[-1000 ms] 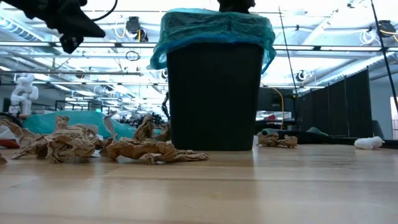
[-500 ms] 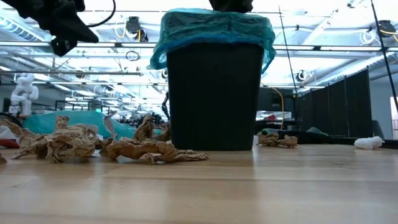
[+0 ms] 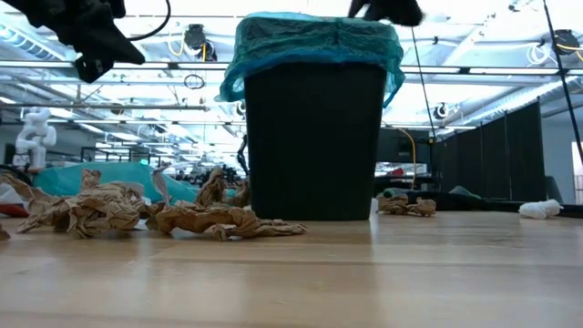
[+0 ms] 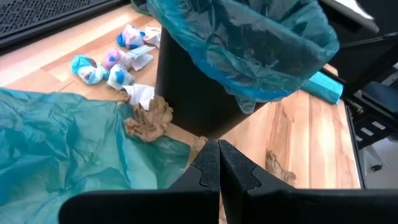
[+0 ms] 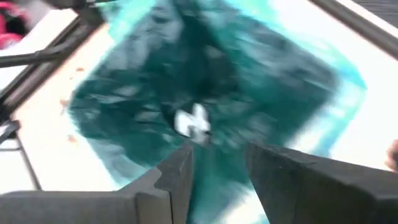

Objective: Place trash/remove bag and relplace
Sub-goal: Put the white napkin into the trash bin

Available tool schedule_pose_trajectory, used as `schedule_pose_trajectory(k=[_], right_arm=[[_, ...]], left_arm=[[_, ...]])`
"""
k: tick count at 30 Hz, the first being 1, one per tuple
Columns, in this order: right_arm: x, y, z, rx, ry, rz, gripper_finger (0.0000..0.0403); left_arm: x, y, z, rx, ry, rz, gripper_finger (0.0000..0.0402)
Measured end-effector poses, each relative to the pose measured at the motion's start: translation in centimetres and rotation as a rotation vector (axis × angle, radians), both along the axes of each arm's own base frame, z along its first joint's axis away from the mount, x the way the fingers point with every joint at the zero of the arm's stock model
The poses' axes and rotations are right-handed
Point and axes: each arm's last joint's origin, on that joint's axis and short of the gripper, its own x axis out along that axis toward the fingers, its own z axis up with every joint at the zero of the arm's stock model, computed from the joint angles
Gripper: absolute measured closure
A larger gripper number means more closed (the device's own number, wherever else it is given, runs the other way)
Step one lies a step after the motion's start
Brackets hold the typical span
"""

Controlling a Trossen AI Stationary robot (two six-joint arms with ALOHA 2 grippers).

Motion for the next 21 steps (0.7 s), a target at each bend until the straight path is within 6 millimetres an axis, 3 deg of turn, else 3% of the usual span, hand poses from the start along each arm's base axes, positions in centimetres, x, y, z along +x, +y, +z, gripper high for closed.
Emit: schedule_pose_trajectory(k=[6,12,15,21], right_arm=[[-5.0,2.1,0.4,-0.001,0.19,-0.187,0.0266],[-6.4,4.7,-1.3,0.0,0.26,-0.197,0.0266],[-7.5,5.5,-3.2,-0.011,0.296,-0.257,0.0266],[-9.6,6.4,-8.8,0.12,0.247,-0.311,0.0266]], left_arm=[[0.3,0.0,-0.2,0.0,0.02,0.0,0.0401],[1.0,-0.4,-0.5,-0.023,0.058,-0.067,0.0401],[1.3,-0.7,-0.7,-0.03,0.074,-0.088,0.0402],[1.8,-1.4,-0.7,-0.076,0.064,-0.112,0.0401]])
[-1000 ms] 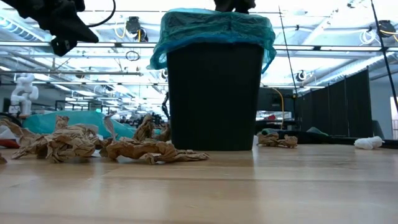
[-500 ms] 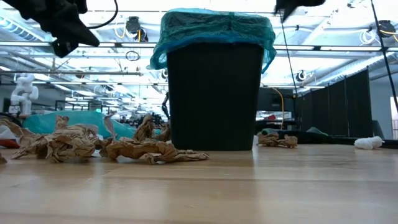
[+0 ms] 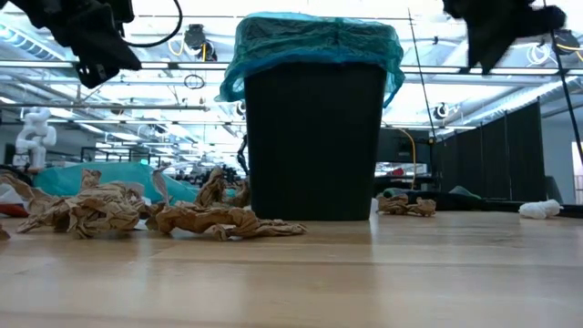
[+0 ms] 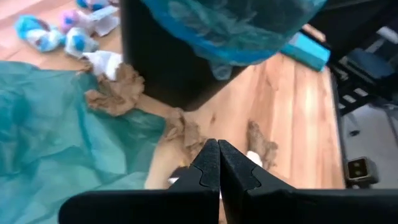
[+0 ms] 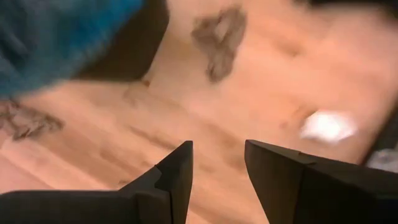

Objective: Place trash/remove bag and relplace
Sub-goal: Put the white napkin into the trash bin

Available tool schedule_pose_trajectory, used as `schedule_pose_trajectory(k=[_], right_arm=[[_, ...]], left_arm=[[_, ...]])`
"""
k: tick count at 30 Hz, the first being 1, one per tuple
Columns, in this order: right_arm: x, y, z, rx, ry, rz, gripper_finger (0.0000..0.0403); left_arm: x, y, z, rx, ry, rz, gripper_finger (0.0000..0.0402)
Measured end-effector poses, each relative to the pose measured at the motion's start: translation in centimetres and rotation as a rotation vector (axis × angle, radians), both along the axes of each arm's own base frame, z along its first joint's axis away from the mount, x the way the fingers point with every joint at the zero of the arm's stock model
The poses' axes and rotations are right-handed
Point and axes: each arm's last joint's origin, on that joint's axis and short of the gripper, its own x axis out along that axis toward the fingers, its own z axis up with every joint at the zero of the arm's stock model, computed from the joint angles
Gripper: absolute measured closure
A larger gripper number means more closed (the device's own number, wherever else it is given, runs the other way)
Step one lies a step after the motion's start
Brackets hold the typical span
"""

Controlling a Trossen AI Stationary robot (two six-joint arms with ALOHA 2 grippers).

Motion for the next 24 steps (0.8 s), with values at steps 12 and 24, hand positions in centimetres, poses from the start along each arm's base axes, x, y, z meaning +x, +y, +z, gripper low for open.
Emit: schedule_pose_trajectory(k=[12,24], right_arm=[[-5.5,-1.6,-9.1,0.113,0.125,-0.213,0.0265],[-6.0,-4.2,-8.4,0.118,0.088,-0.279,0.0233]], left_arm=[[0.4,-0.4,0.7,-0.054,-0.09,0.052,0.0402],[0.8,-0.4,1.2,-0.092,-0.15,0.079,0.0402]])
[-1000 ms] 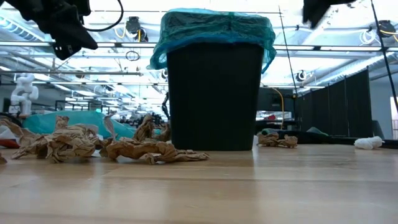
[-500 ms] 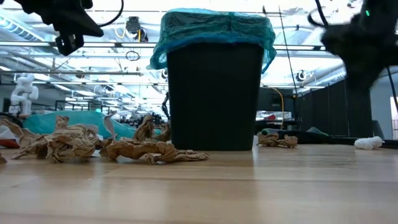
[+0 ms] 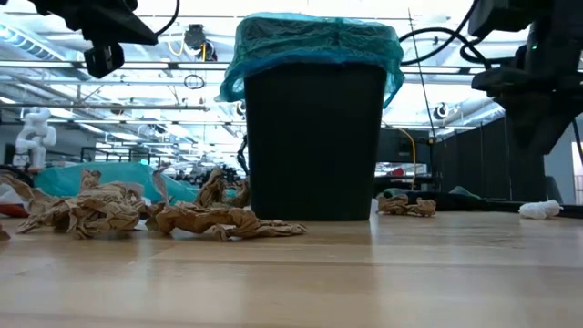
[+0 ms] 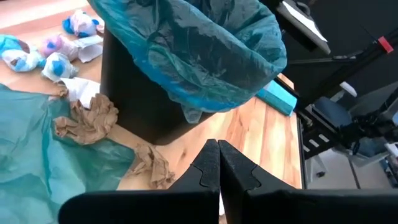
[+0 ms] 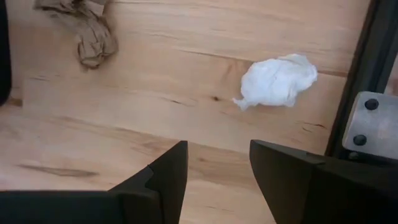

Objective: Place trash/remove bag and relplace
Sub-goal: Put the white napkin into the trash bin

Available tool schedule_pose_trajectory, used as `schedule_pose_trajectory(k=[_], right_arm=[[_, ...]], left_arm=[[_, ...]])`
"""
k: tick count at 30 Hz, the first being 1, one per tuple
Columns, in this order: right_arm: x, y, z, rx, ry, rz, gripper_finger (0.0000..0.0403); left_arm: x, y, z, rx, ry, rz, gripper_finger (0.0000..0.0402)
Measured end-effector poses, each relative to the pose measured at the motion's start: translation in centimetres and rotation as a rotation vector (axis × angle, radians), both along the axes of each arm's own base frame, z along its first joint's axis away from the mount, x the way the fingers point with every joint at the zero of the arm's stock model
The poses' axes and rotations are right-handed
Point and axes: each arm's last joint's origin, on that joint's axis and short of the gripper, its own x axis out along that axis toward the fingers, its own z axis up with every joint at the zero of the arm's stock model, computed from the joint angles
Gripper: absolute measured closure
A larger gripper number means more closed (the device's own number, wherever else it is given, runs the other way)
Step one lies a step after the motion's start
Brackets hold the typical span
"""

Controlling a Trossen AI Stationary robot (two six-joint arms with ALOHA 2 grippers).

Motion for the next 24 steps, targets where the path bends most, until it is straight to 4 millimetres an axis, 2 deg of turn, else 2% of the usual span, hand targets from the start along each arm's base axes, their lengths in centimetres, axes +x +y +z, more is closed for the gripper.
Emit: schedule_pose_trajectory(k=[8,18,21,24], right_arm=[[-0.2,-1.7,0.0,-0.007,0.048,0.28,0.0226],[-0.1,-3.9,-0.9,0.096,0.122,0.749,0.0227],[0.3,-4.4,-1.5,0.122,0.159,0.827,0.0227],[0.7,-5.0,-2.2,0.161,0.194,0.832,0.0227]], left_arm=[[0.1,0.0,0.0,-0.005,-0.002,0.002,0.0402],[0.1,0.0,0.0,-0.024,-0.001,0.011,0.0402],[0.1,0.0,0.0,-0.043,-0.002,0.019,0.0402],[0.1,0.0,0.0,-0.075,-0.002,0.033,0.0402]])
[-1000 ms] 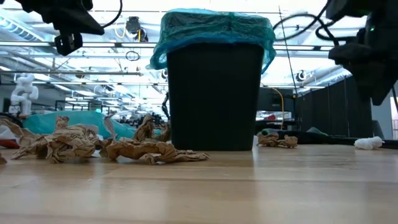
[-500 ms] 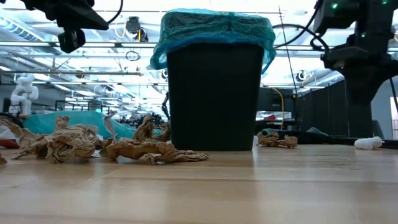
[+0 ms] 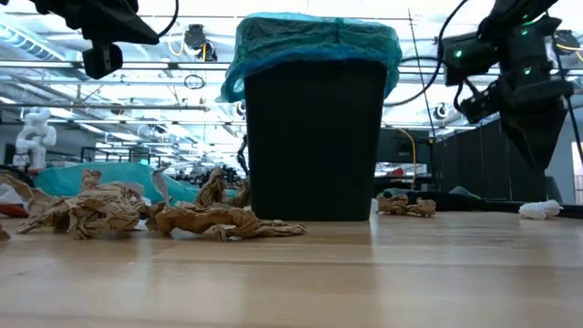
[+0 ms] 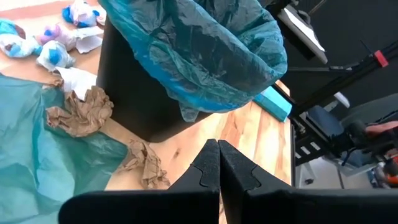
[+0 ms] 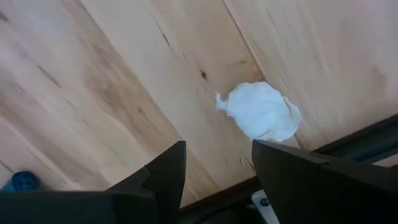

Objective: Place trash/remove bag and relplace
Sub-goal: Put the white napkin into the trash bin

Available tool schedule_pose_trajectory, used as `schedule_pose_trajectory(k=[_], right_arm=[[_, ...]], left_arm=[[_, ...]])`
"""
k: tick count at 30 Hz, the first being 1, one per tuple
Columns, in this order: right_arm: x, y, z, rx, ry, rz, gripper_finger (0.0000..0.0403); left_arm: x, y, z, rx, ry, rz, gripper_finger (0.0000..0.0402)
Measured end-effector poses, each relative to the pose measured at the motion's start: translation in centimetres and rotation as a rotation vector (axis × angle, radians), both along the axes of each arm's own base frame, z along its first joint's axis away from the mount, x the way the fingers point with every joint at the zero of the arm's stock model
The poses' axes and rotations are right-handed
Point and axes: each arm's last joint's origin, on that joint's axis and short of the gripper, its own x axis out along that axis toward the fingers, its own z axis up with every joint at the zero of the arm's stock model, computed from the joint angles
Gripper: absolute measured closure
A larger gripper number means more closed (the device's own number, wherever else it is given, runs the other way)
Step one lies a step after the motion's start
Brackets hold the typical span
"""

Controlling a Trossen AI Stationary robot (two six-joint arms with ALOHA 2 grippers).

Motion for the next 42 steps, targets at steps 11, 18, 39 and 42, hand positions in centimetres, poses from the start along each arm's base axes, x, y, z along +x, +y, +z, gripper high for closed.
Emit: schedule_pose_trajectory(k=[11,18,39,42], right_arm=[[0.7,-2.4,-2.8,-0.002,0.072,-0.256,0.0227],[-0.4,-2.5,-4.8,0.015,0.144,-0.508,0.0227],[0.7,-3.5,-2.7,-0.108,0.007,-0.641,0.0392],[1.6,-4.5,0.1,-0.214,-0.089,-0.688,0.0397]], left_arm=[[0.8,-0.1,-0.4,-0.014,0.028,0.014,0.0402],[1.2,-0.1,-0.6,-0.011,0.044,0.015,0.0402],[1.2,-0.2,-0.6,0.033,0.05,-0.009,0.0402],[1.2,-0.2,-0.6,0.038,0.05,-0.015,0.0402]])
